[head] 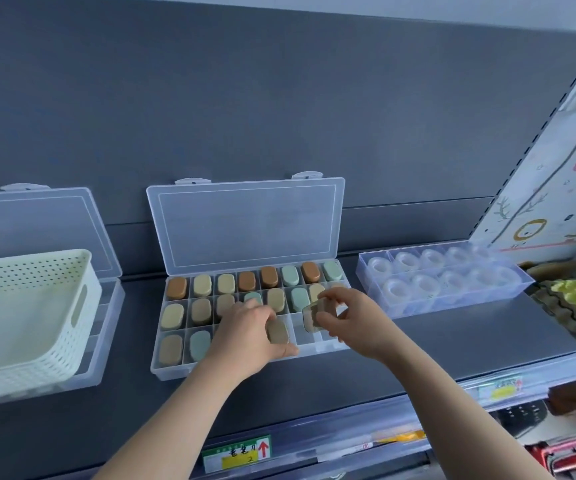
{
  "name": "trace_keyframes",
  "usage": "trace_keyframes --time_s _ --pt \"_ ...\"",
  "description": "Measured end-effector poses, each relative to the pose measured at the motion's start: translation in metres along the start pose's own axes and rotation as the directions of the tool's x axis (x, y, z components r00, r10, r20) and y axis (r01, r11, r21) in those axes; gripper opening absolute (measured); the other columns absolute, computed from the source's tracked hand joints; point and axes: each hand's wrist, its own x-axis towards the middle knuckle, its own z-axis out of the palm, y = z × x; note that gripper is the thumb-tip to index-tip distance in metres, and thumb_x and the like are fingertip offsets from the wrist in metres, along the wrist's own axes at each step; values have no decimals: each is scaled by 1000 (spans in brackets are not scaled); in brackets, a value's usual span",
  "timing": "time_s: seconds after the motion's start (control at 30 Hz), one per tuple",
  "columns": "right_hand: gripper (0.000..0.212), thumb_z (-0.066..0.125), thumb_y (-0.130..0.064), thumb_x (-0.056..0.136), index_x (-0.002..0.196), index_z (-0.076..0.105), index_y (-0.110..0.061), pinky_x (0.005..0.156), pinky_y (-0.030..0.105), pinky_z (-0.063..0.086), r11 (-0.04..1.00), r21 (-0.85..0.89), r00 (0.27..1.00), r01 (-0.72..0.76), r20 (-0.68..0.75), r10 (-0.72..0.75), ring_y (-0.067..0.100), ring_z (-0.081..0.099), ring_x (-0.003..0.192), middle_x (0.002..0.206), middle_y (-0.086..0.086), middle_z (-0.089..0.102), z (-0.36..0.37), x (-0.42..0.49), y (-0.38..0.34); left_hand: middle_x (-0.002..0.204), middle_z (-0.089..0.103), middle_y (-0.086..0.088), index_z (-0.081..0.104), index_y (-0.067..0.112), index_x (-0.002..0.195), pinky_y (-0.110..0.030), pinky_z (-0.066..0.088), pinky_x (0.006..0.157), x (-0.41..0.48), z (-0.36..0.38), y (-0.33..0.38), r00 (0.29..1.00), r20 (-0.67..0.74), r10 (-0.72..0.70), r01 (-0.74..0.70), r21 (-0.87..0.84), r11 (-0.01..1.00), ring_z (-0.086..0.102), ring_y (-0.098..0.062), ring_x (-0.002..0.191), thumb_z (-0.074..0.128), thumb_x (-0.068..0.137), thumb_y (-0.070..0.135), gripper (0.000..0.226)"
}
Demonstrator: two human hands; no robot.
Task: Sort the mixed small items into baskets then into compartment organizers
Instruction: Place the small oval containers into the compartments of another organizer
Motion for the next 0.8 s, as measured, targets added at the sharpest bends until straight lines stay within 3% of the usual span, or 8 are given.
trace_keyframes --time_s 0.07,0.17,0.27,0.53,0.7,0.8 --pt "17 61 -32 83 94 58 -19 61 23 46 998 -52 1000 24 3 -23 22 62 78 94 0 59 7 4 1 117 54 7 58 23 126 -30 45 91 -5 -5 -7 998 -54 -10 7 -51 999 49 -14 107 67 68 68 74" --pt "33 65 -36 83 111 55 -20 68 22 41 990 -135 999 52 -7 -54 16 59 82 103 -5 56 17 7 2 119 55 9 60 28 123 -29 38 94 -13 -13 -21 990 -137 -24 29 30 999 44 -14 112 62 75 66 62" --pt "39 66 -40 83 114 56 -18 69 22 43 974 -213 997 79 28 -75 15 57 80 105 -3 54 25 9 2 122 56 12 59 30 123 -30 36 95 -16 -17 -30 994 -93 -55 62 73 995 41 -15 114 63 77 62 57" --pt "35 63 -37 87 111 59 -12 81 34 49 921 -359 988 152 79 -133 18 51 82 109 3 51 34 10 7 125 54 13 58 30 127 -29 34 97 -17 -19 -31 999 -34 -2 2 -7 1000 37 -10 114 66 84 45 46" --pt "32 59 -35 89 106 61 -8 77 33 50 923 -353 988 154 52 -145 23 57 83 109 4 50 39 7 12 126 52 14 56 31 129 -29 35 97 -17 -21 -32 1000 -7 7 -7 -28 1000 38 -8 115 66 85 44 47" --pt "37 57 -40 90 113 60 -11 74 36 51 905 -396 985 154 -7 -171 24 58 91 114 3 51 40 5 10 127 51 15 54 30 131 -28 36 97 -19 -22 -32 1000 -11 7 -8 -59 998 38 -8 116 65 84 46 51"
